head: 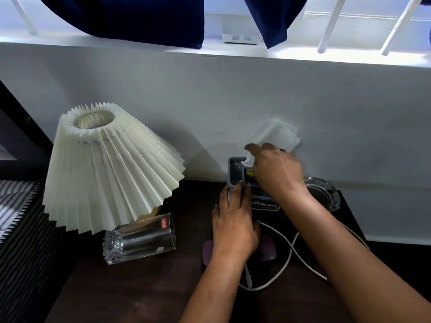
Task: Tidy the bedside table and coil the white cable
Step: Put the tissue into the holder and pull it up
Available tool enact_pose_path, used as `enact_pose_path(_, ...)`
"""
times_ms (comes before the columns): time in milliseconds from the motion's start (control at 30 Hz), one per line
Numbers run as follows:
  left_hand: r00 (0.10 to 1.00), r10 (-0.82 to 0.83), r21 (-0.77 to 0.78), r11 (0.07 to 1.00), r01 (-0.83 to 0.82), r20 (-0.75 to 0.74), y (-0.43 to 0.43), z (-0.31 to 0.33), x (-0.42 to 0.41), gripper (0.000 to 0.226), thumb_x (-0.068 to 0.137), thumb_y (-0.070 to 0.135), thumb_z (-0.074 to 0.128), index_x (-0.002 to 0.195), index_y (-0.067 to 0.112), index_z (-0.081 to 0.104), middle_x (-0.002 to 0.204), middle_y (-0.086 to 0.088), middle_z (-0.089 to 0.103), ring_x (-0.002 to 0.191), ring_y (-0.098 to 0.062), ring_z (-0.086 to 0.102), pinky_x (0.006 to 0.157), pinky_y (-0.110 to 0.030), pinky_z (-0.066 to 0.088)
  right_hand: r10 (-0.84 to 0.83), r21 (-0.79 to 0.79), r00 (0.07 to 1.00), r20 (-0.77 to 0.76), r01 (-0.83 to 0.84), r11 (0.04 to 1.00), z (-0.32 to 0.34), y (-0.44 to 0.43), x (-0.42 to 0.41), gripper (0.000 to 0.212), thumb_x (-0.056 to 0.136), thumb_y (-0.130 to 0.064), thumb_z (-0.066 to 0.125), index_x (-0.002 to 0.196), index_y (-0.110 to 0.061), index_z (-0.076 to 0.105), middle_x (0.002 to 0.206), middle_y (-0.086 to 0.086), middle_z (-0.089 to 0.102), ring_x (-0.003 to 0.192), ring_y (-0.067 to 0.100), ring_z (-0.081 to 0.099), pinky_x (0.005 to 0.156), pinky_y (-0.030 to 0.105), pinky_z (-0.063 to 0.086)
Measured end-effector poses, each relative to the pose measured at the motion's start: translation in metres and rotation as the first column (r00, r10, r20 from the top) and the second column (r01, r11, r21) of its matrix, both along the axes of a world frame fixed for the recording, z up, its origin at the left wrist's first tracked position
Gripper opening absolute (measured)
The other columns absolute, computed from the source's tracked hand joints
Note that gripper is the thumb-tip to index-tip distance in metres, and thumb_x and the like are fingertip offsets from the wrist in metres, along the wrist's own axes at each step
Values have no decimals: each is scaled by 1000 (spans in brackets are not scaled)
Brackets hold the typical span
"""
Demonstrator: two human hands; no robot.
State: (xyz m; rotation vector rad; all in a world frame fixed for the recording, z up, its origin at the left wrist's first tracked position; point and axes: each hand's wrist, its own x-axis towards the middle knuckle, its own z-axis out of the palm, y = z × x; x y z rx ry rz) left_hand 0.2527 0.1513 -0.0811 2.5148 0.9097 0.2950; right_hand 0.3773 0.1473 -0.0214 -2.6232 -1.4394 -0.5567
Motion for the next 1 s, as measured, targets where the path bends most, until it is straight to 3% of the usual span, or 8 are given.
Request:
enact_pose_path(67,1000,5,-2,1000,-5,28,1,1,0,77,87,27,56,149,22,11,157,3,4,145,-25,-1,114,-47,21,54,-92,998,-23,-56,994,-6,5,2,43,90,-10,44,129,-28,47,110,5,60,92,31,63,61,30,37)
enact_pose_path(167,999,8,-10,1000,-8,32,1,1,0,76,86,26,55,149,22,11,156,3,5,145,-25,0,114,-46,21,5,-205,991,-132,-33,978,-9,11,16,32,92,-11,44,119,-24,55,111,7,61,98,32,62,65,30,37)
enact_pose_path(267,999,13,-6,1000,-13,36,1,1,1,75,87,27,55,148,22,12,155,2,7,144,-25,0,114,-47,23,16,-218,995,-99,-37,975,-10,13,21,26,93,-12,45,113,-21,58,104,8,61,94,32,62,62,30,36)
enact_pose_path(467,999,15,5,1000,-16,47,-2,1,0,77,85,26,58,148,19,15,155,-1,11,144,-28,4,112,-48,25,-2,-365,995,-101,-35,930,-5,24,10,30,91,-6,45,118,-11,57,121,10,49,112,33,51,78,38,45)
enact_pose_path(567,999,23,14,1000,-23,40,-1,1,0,77,85,28,58,148,19,15,155,-1,10,144,-28,5,112,-47,26,-70,-416,971,-228,-32,909,-5,26,3,28,91,-5,44,117,-6,54,123,12,53,114,32,52,81,38,45)
enact_pose_path(667,1000,22,12,1000,-22,10,-1,0,0,78,86,30,56,149,21,10,155,1,5,143,-27,1,112,-46,24,-78,-409,903,-423,-113,905,-1,24,4,36,89,-8,45,124,-14,51,123,12,57,110,31,55,81,34,45)
enact_pose_path(800,1000,20,8,1000,-20,6,0,1,0,78,86,30,56,149,22,10,155,2,5,143,-27,0,112,-46,23,-60,-201,766,-640,-92,975,8,18,15,49,84,-7,43,127,-30,39,121,7,59,104,30,58,88,42,52)
enact_pose_path(1000,999,26,9,1000,-26,34,0,0,-1,79,84,29,59,148,21,14,155,1,8,143,-27,3,112,-47,26,-35,-324,933,-358,-89,942,0,19,9,45,85,-6,49,126,-22,49,131,2,47,122,27,44,86,41,46)
